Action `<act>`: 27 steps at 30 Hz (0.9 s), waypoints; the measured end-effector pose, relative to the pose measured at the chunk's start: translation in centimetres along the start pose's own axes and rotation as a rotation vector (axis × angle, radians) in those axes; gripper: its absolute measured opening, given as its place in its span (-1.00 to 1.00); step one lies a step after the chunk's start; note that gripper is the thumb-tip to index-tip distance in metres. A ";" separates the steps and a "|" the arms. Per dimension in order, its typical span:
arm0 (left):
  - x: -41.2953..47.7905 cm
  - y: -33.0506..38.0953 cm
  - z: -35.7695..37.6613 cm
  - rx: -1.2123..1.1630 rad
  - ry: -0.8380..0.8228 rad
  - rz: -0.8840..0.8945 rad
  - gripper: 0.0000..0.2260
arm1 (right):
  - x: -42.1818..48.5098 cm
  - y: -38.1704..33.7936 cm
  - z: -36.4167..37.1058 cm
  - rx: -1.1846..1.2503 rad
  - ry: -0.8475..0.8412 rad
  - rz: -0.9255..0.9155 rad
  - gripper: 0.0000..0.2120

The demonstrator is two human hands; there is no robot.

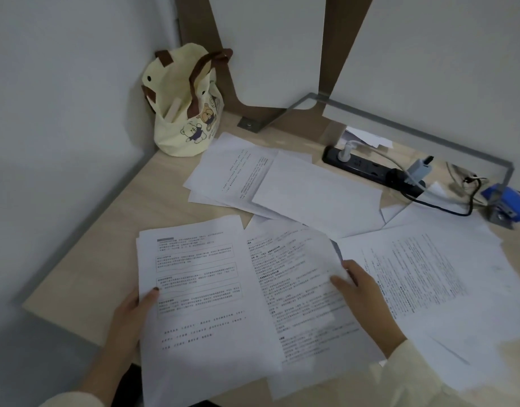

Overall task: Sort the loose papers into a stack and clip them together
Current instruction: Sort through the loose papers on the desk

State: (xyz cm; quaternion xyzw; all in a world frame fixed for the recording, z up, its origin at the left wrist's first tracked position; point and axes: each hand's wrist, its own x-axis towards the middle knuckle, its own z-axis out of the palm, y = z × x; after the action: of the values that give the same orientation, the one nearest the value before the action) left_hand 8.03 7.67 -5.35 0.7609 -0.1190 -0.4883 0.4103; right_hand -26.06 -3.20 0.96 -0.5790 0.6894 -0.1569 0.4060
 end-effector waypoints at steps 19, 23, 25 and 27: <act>-0.2 0.0 0.3 -0.019 -0.011 0.009 -0.76 | 0.7 -1.7 2.4 0.715 -0.167 0.252 -0.86; 0.1 0.3 0.6 -0.029 0.014 -0.004 -0.63 | 1.0 -1.2 6.6 0.299 -0.136 0.285 -0.88; 0.1 0.6 0.9 -0.063 0.032 -0.018 -0.59 | 1.0 -2.5 8.2 0.210 -0.206 0.224 -0.87; -0.1 0.8 1.0 -0.088 0.036 -0.020 -0.57 | 0.9 -4.0 9.6 0.156 -0.259 0.165 -0.86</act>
State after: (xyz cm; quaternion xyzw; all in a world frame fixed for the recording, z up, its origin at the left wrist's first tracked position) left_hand 7.32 6.70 -4.94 0.7522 -0.0823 -0.4832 0.4404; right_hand -16.28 -2.73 -2.63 -0.5023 0.6623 -0.1003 0.5468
